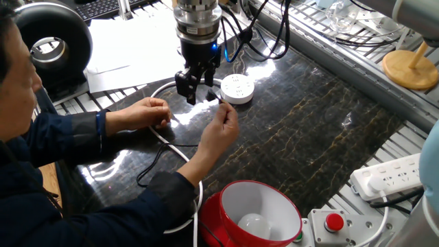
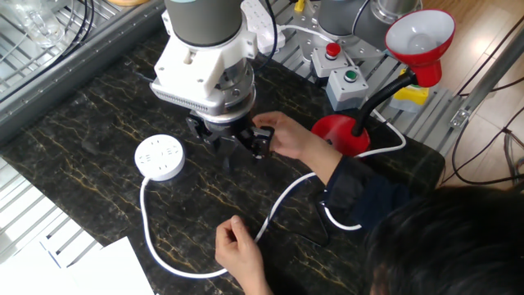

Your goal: Plug in the power cord of the desk lamp, turn on the socket, and light up the desk lamp

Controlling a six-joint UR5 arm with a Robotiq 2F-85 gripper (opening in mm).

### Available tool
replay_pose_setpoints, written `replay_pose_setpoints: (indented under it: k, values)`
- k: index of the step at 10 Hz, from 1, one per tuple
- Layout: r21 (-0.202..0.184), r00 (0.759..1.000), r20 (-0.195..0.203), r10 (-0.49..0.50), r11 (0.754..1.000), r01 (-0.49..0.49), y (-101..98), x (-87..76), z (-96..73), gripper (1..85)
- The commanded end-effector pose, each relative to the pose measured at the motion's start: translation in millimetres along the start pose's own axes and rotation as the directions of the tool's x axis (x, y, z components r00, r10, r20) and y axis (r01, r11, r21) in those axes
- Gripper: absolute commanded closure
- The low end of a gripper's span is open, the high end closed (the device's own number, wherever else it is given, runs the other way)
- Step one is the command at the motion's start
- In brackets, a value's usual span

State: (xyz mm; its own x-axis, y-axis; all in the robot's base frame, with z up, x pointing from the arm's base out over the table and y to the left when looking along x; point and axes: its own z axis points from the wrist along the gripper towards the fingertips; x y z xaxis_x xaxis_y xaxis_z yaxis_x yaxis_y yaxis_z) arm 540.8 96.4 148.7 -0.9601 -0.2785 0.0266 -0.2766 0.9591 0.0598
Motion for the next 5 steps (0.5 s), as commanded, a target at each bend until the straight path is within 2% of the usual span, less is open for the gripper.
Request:
replay_pose_setpoints:
  k: [1,3,5]
  values:
    - [0.016,1.000,-0.002,0.014,1.000,-0.014,-5.9,-0.8,0.5,22.7]
    - [0.035,1.000,-0.007,0.018,0.999,-0.018,-13.2,-1.9,5.9,28.3]
    - [0.037,1.000,-0.004,0.025,0.999,-0.025,-14.0,-3.6,7.9,28.7]
